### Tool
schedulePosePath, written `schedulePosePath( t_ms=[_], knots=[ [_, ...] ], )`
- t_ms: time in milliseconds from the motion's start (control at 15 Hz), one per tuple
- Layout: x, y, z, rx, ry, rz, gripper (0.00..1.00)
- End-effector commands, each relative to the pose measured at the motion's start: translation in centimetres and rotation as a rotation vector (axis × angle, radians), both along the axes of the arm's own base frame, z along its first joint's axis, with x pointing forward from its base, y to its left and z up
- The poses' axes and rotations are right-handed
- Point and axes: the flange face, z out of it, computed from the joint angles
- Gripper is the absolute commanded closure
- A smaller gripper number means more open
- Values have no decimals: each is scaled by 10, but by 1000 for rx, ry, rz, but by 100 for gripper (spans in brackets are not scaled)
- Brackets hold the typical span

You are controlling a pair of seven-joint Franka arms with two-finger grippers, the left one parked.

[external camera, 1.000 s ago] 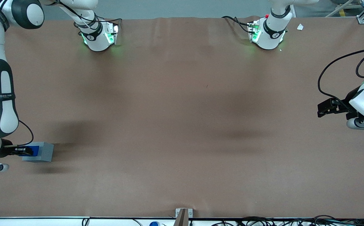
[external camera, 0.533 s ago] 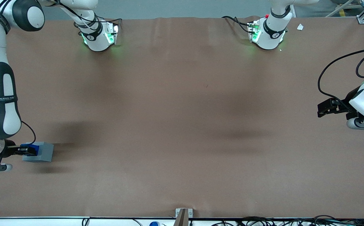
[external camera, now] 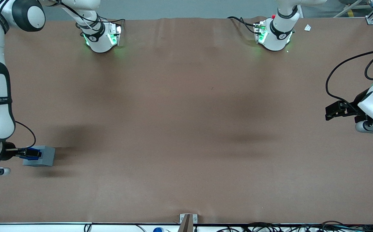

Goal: Insert blue part into gray base with right arm
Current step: 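Open the right gripper and raise it away from the base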

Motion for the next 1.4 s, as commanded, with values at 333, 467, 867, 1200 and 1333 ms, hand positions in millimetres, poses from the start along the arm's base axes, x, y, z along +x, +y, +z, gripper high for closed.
schedulePosePath(
  t_ms=[333, 467, 867, 1200, 1333],
  knots=[
    [-45, 50, 160, -28, 97, -91, 0],
    [-56, 76, 185, -46, 96, -135, 0],
    [-107, 157, 284, -77, 85, -167, 0],
    [-159, 195, 303, -124, 46, -140, 0],
    [-169, 210, 305, -135, 44, -126, 0]
  ],
)
